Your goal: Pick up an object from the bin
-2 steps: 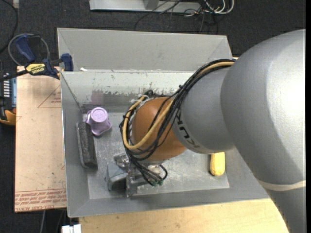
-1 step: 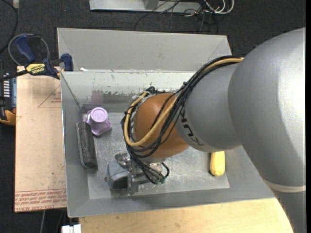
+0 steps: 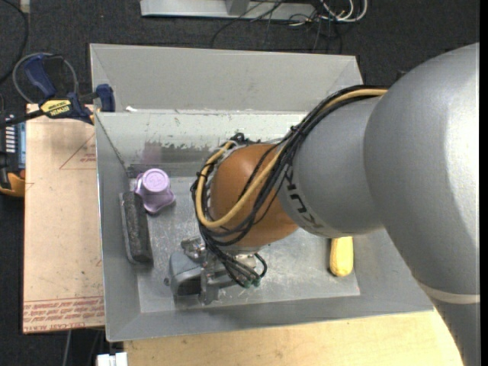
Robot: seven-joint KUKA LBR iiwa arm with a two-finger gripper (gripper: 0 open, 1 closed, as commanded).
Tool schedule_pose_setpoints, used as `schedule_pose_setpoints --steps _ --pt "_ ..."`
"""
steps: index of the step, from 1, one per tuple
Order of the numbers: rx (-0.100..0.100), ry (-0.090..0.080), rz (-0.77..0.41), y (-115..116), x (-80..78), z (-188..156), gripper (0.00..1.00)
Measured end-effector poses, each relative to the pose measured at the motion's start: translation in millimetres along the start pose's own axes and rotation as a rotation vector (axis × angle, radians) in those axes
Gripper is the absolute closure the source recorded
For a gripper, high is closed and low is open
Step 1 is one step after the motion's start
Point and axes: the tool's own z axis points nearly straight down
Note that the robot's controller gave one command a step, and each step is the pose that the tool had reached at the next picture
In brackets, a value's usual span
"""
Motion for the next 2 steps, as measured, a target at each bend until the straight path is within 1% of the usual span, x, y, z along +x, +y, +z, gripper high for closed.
schedule_pose_setpoints --steps 2 --pt "0.000 0.008 0.000 1 1.3 -37 1.00"
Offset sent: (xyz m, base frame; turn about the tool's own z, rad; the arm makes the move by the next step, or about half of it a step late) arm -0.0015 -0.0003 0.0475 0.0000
